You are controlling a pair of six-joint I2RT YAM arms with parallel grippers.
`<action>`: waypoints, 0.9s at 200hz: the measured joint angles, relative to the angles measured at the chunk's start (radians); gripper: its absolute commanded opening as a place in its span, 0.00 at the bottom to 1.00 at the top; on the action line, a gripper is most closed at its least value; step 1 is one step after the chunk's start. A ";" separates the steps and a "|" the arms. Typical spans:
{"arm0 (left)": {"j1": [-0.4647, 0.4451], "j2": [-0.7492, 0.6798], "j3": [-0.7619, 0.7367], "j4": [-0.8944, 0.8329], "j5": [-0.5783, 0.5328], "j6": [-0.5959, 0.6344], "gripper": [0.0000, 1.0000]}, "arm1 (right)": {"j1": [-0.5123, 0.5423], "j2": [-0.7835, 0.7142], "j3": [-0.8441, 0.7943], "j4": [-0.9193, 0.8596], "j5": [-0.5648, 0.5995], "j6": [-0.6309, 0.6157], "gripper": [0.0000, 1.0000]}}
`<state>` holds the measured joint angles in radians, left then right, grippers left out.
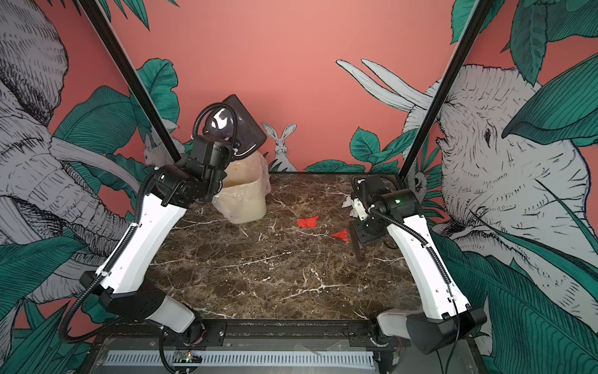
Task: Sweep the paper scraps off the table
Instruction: 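Lower the dustpan by the red scraps with left gripper while right moves brush behind them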
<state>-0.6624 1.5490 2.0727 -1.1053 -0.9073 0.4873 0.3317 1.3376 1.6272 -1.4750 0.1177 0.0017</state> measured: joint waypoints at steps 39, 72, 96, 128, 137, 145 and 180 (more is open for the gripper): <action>-0.113 -0.027 -0.093 -0.090 0.156 -0.221 0.00 | 0.004 0.076 0.024 0.029 0.088 -0.031 0.00; -0.180 -0.061 -0.285 -0.110 0.280 -0.369 0.00 | 0.021 0.143 0.025 0.061 0.135 -0.055 0.00; -0.211 -0.087 -0.448 -0.100 0.362 -0.462 0.00 | 0.036 0.190 0.025 0.087 0.148 -0.077 0.00; -0.244 -0.119 -0.628 -0.081 0.447 -0.558 0.00 | 0.060 0.233 0.028 0.114 0.163 -0.101 0.00; -0.253 -0.124 -0.666 -0.072 0.468 -0.579 0.00 | 0.066 0.241 0.028 0.121 0.165 -0.109 0.00; -0.259 -0.128 -0.694 -0.067 0.486 -0.594 0.00 | 0.071 0.248 0.028 0.126 0.167 -0.116 0.00; -0.286 -0.139 -0.792 -0.022 0.552 -0.644 0.00 | 0.092 0.285 0.031 0.141 0.181 -0.137 0.00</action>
<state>-0.9482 1.4101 1.2804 -1.1271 -0.3557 -0.1562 0.4236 1.6230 1.6585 -1.3342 0.2985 -0.1352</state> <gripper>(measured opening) 0.291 0.213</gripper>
